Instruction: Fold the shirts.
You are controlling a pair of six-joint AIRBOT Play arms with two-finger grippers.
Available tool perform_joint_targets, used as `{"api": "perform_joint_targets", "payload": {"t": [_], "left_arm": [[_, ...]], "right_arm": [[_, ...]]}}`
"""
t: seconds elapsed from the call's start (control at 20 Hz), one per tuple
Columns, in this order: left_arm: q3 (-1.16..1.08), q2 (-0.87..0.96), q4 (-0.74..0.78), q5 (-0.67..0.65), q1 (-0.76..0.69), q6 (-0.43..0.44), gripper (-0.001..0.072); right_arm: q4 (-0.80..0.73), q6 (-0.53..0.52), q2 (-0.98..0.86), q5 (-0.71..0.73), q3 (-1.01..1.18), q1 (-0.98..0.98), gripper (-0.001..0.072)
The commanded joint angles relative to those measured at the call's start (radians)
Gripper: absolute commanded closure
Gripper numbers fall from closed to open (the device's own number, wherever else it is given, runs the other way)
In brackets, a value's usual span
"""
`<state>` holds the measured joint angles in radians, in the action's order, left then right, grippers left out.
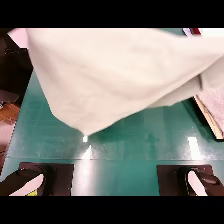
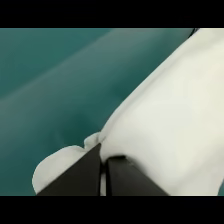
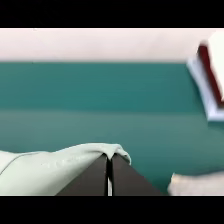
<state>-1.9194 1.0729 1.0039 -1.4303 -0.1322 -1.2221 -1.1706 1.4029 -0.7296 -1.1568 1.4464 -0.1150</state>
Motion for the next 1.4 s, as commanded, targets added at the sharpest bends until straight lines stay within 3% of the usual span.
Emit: {"api": "perform_joint_targets", "payload": {"t": [0.0, 0.25, 0.4, 0.65, 0.75, 0.8, 0.85, 0.9, 0.95, 1.15, 1.25, 1.35], "left_arm": [[0.209, 0.053, 0.023, -0.010, 0.001, 0.000, 0.0685], [0.461, 0.293, 0.022, 0.063, 0.001, 0.066, 0.0685], [0.464, 0.442, 0.022, 0.199, 0.001, 0.071, 0.0684], [0.456, 0.492, 0.026, 0.444, 0.002, 0.038, 0.0668], [0.419, 0.492, 0.080, 0.418, 0.002, 0.013, 0.0111], [0.388, 0.492, 0.133, 0.376, 0.002, 0.004, 0.0060], [0.348, 0.492, 0.214, 0.321, 0.002, -0.018, 0.0093], [0.305, 0.490, 0.305, 0.255, 0.005, -0.050, 0.0100], [0.274, 0.483, 0.348, 0.200, 0.017, -0.076, 0.0098], [0.320, 0.396, 0.223, 0.093, 0.132, -0.137, 0.0098], [0.464, 0.330, 0.146, 0.086, 0.155, -0.143, 0.0098], [0.680, 0.243, 0.116, 0.149, 0.147, -0.215, 0.0099]], "right_arm": [[0.000, 0.048, -0.105, -0.270, -0.044, 0.005, 0.0698], [0.000, 0.048, -0.270, -0.187, -0.300, 0.089, 0.0698], [0.000, 0.048, -0.358, -0.012, -0.392, 0.121, 0.0698], [0.000, 0.056, -0.464, 0.111, -0.357, 0.146, 0.0696], [0.000, 0.056, -0.480, 0.106, -0.335, 0.137, 0.0695], [0.000, 0.056, -0.475, 0.102, -0.335, 0.125, 0.0688], [-0.001, 0.056, -0.468, 0.081, -0.335, 0.111, 0.0568], [-0.002, 0.056, -0.457, 0.048, -0.335, 0.092, 0.0335], [-0.003, 0.055, -0.442, 0.006, -0.337, 0.071, 0.0305], [0.000, 0.028, -0.286, -0.033, -0.467, -0.035, 0.0331], [0.001, 0.024, -0.211, -0.052, -0.544, -0.084, 0.0356], [0.001, 0.008, -0.165, -0.050, -0.600, -0.114, 0.0356]]}}
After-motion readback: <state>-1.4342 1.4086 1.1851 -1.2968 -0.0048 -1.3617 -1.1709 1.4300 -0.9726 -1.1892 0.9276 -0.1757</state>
